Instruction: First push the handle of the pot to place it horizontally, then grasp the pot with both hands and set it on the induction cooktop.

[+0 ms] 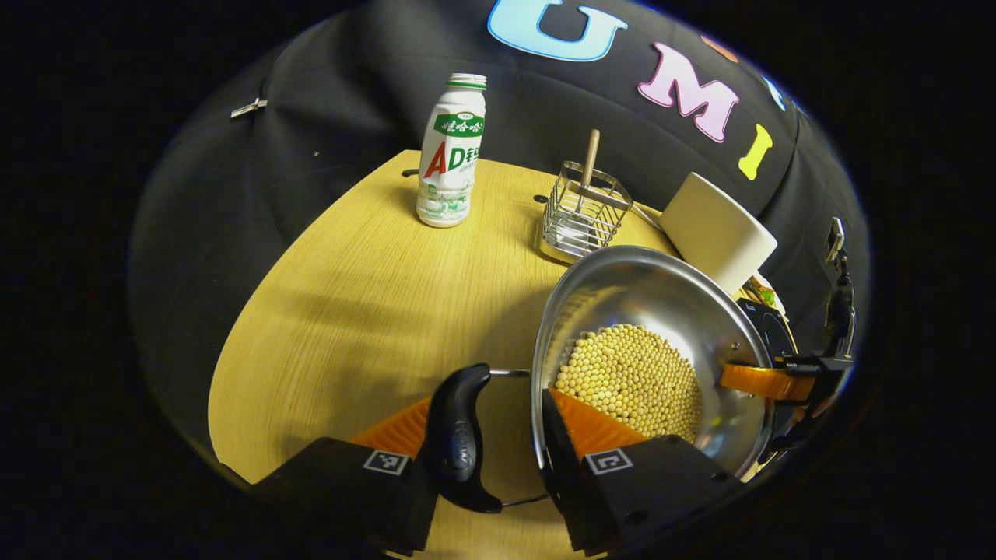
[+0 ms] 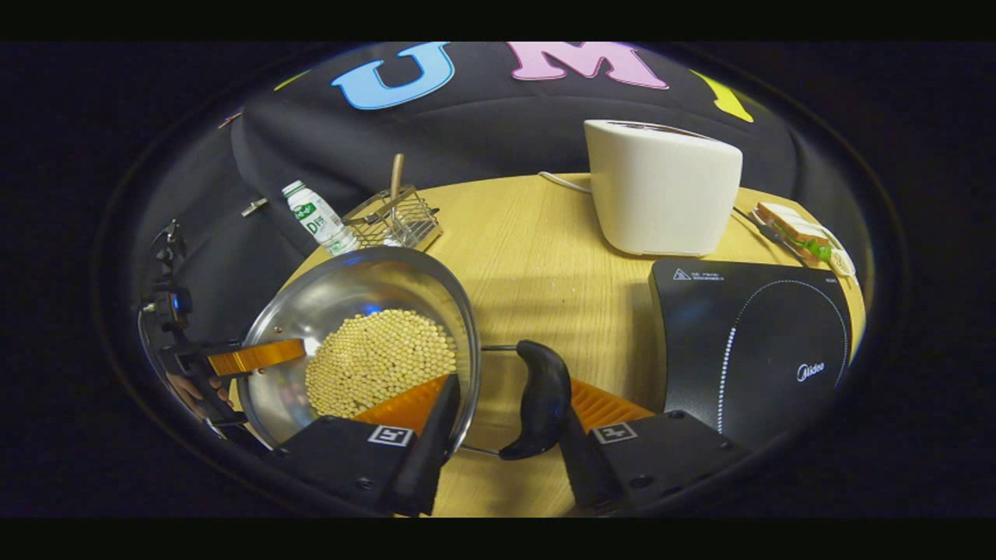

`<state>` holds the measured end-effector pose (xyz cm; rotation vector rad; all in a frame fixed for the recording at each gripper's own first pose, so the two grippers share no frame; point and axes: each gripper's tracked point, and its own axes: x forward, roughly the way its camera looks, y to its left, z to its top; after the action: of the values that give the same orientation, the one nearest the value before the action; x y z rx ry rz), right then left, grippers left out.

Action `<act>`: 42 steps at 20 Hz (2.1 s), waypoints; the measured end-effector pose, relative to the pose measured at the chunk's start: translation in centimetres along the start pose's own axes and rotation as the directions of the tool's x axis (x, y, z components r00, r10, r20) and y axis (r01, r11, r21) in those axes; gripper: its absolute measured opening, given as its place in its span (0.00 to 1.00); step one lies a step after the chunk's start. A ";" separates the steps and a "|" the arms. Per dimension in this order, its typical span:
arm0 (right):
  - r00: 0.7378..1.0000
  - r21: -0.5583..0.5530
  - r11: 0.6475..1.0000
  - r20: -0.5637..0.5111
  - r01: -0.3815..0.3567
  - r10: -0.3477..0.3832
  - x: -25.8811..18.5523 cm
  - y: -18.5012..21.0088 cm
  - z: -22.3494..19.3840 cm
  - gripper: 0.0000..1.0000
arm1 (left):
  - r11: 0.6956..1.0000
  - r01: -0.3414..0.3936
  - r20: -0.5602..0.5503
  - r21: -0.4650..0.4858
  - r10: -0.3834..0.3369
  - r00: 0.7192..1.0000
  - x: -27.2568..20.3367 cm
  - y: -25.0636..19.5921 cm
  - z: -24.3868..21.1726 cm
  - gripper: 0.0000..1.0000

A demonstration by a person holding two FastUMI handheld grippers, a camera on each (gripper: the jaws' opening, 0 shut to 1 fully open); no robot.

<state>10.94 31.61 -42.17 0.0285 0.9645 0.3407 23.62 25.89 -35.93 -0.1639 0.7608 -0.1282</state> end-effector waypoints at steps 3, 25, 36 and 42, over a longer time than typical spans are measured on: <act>1.000 0.016 1.000 -0.008 0.018 -0.018 0.3 -0.2 0.0 0.60 | 1.000 -0.008 0.002 0.001 0.008 1.000 -0.1 0.1 -0.1 0.66; 0.999 -0.003 1.000 0.045 -0.020 0.020 -6.6 -2.5 3.3 0.60 | 0.998 -0.061 0.040 0.017 0.060 0.997 -5.9 -5.7 2.3 0.63; 0.996 -0.009 1.000 0.085 -0.015 0.016 -12.9 -12.7 6.6 0.60 | 0.999 -0.054 0.059 0.001 0.054 0.997 -6.9 -17.6 2.9 0.62; 0.995 0.030 0.999 0.097 0.013 -0.015 -15.1 -19.3 7.2 0.60 | 0.999 -0.024 0.062 0.044 0.021 0.998 -5.4 -24.4 3.5 0.62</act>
<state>14.14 9.74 -29.32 0.0649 0.8725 0.3094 20.81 3.28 -25.05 -0.1164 0.6976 -0.1185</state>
